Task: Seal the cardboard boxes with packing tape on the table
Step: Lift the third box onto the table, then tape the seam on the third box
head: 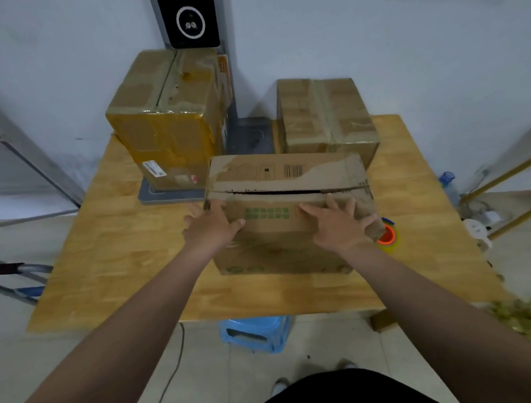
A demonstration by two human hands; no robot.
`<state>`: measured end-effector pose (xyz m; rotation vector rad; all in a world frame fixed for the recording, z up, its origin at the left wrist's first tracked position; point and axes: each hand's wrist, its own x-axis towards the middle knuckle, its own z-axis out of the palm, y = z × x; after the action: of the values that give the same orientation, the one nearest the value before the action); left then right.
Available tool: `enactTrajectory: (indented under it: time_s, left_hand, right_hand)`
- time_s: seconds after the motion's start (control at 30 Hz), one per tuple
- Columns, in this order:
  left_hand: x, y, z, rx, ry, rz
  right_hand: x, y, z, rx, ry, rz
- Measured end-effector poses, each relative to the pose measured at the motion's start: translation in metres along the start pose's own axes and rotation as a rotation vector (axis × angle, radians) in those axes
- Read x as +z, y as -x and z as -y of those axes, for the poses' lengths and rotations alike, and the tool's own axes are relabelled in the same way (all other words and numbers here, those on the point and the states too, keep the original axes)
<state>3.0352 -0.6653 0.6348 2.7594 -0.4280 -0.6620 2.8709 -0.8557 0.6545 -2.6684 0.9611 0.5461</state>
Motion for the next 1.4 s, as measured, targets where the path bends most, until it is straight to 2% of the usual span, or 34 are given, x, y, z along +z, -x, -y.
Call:
enactTrajectory:
  time_s: [0.17,0.27,0.37,0.5,0.57,0.73,0.83,0.93,1.07,1.17,1.4]
  left_hand:
    - [0.006,0.009,-0.032,-0.009,-0.048,0.016]
    - [0.001,0.011,-0.056,-0.014,-0.173,0.01]
    - [0.004,0.01,-0.091,0.191,-0.159,-0.066]
    - [0.024,0.011,-0.154,0.438,-0.078,-0.09]
    - [0.037,0.008,-0.19,0.519,-0.083,-0.084]
    - [0.073,-0.009,-0.278,0.588,-0.088,-0.015]
    - [0.096,-0.021,-0.319,0.488,-0.16,-0.008]
    - [0.107,-0.033,-0.342,0.365,-0.233,-0.072]
    - [0.107,-0.047,-0.358,0.339,-0.315,-0.092]
    - [0.107,-0.053,-0.363,0.324,-0.365,-0.12]
    - [0.11,-0.054,-0.359,0.342,-0.422,-0.155]
  right_hand:
    - [-0.012,-0.01,-0.031,-0.023,-0.104,-0.019]
    - [-0.019,-0.009,-0.052,-0.033,-0.266,-0.23]
    - [-0.024,-0.016,-0.085,0.042,-0.353,-0.473]
    - [-0.021,-0.047,-0.148,0.202,-0.539,-0.544]
    - [-0.011,-0.069,-0.18,0.278,-0.594,-0.477]
    - [0.017,-0.127,-0.239,0.328,-0.519,-0.126]
    - [0.028,-0.155,-0.261,0.313,-0.505,0.005]
    - [0.04,-0.18,-0.278,0.303,-0.518,0.126]
    - [0.063,-0.201,-0.289,0.323,-0.54,0.317]
    - [0.085,-0.207,-0.294,0.317,-0.554,0.348]
    - [0.086,-0.212,-0.308,0.337,-0.76,0.248]
